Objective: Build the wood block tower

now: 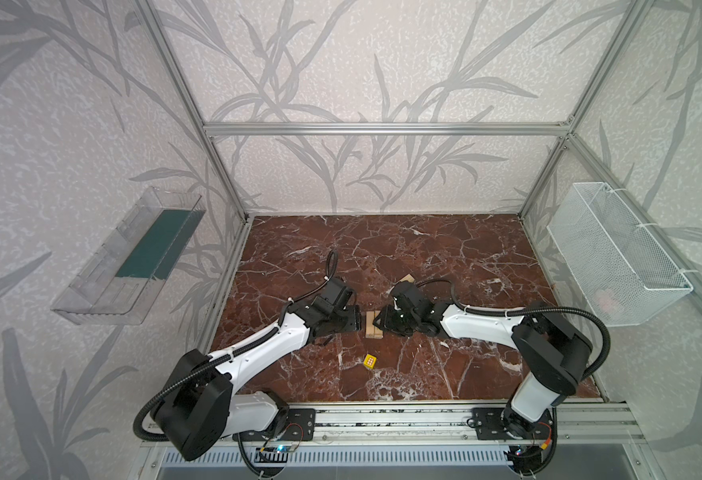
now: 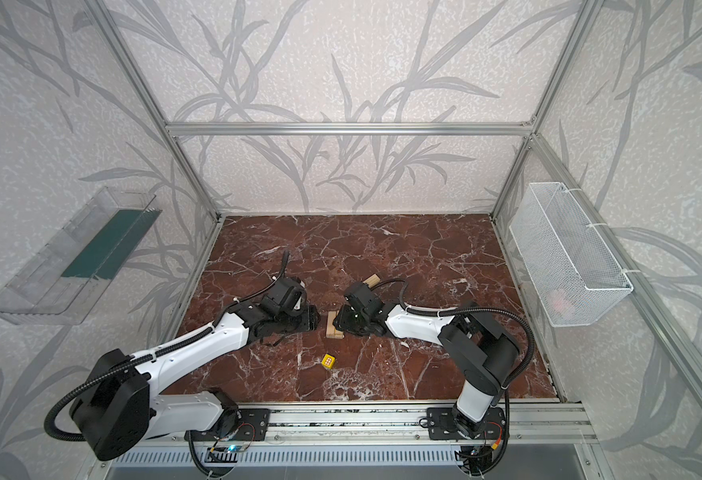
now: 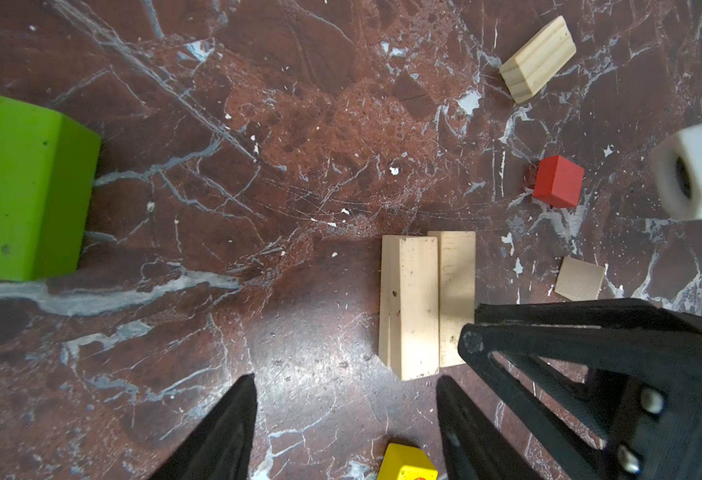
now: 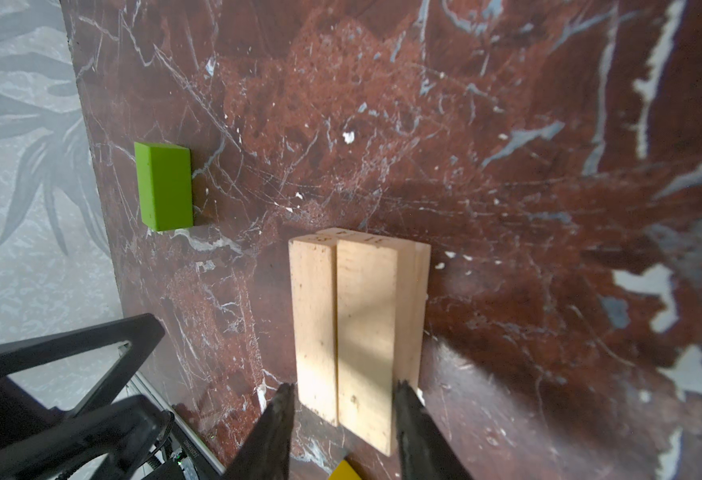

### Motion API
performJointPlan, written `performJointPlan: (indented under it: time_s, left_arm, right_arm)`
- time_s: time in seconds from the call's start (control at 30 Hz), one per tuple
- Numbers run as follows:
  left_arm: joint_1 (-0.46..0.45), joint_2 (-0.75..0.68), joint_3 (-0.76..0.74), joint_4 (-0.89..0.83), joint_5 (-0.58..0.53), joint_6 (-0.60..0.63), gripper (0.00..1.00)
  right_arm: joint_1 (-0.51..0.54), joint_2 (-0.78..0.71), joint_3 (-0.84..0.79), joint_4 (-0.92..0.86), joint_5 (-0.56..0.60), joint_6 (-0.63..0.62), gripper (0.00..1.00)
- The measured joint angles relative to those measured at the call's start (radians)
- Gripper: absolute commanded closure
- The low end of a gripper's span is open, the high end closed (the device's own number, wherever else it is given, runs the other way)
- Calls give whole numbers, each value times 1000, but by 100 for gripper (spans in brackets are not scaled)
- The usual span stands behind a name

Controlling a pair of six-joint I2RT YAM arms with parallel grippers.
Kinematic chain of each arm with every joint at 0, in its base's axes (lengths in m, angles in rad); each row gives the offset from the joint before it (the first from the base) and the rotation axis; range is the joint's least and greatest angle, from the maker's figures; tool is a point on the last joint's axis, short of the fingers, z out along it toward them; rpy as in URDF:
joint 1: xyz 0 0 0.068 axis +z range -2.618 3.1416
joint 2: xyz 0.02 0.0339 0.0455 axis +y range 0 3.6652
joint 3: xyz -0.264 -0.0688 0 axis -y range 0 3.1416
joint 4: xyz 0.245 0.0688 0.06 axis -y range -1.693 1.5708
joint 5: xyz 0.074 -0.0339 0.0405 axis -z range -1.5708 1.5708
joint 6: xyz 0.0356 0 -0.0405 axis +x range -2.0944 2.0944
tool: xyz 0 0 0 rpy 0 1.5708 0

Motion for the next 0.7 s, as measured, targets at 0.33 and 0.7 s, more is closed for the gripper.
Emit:
performJointPlan:
  time_s: [0.33,0.7]
  left_arm:
    - [0,0,0,0,0,6,33]
    - [2,0,35,-17,-39,19,31]
  right_arm:
    - [0,0,0,0,-5,-1,59]
    - [0,-33,0,-23,-12,-26,56]
